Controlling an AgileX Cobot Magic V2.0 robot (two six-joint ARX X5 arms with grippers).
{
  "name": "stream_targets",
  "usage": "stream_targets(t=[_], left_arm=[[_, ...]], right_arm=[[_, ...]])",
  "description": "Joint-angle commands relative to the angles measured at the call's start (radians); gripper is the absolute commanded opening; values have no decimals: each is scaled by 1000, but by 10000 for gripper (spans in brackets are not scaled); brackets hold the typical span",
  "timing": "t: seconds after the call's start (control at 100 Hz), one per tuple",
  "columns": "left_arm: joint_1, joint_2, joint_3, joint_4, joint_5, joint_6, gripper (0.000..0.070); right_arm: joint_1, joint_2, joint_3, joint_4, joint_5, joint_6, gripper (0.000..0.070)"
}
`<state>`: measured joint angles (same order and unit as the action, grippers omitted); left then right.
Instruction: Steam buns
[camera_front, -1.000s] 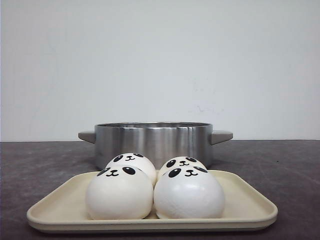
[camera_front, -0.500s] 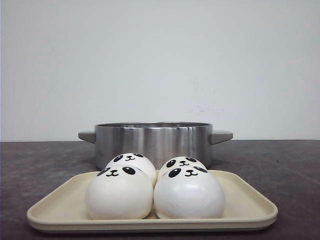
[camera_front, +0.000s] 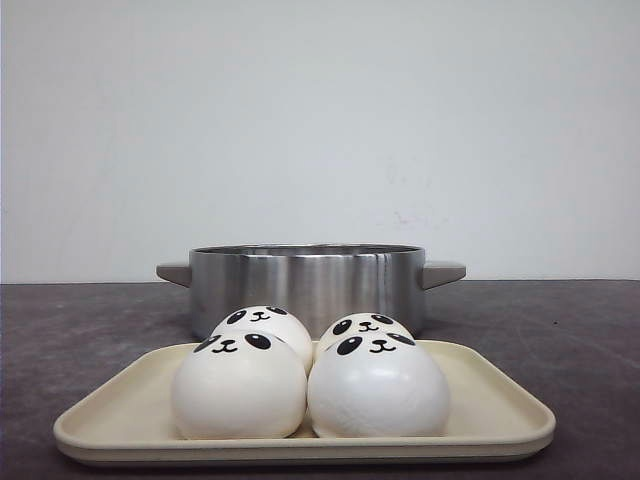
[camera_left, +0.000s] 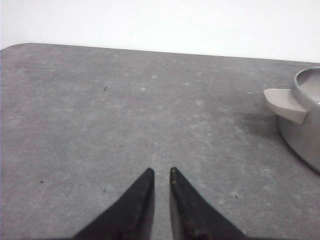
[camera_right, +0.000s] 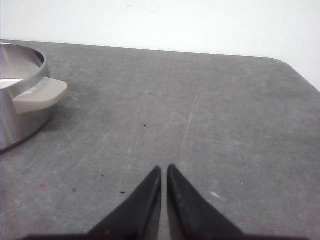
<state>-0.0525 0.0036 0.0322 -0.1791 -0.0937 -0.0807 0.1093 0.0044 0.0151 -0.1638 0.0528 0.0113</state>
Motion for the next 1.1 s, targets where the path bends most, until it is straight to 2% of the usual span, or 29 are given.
stream_targets(t=[0.0,0.08,0.24,0.36,0.43,0.53,0.59,0.67,0.79,0.86,1.09], left_arm=[[1,0,-18,-8,24,-108,15],[1,0,-16,-8,25,-188,15],[1,0,-6,-8,67,-359,15],[1,0,13,1,121,-415,14],[1,0,29,17,183,-433,12],[0,6,74,47,293,-433,13],[0,16,115,45,331,-424,13],[0,45,186,40,347,-386,13],[0,144,332,-9,359,-314,13],[0,237,451,-87,360,-276,13],[-25,500,780,-254,362,-170,15]], right_arm=[[2,-1,-3,21,-1,9,13],[2,-1,-3,50,-3,26,13],[2,-1,-3,144,-9,139,13],[2,-1,-2,246,-8,308,7],[2,-1,0,314,0,406,7],[2,0,47,310,-24,473,6],[2,5,109,243,-62,475,6],[2,40,229,91,-79,463,6],[2,150,431,-99,-94,346,6],[2,228,556,-164,-117,264,6],[2,425,875,-314,-117,133,6]])
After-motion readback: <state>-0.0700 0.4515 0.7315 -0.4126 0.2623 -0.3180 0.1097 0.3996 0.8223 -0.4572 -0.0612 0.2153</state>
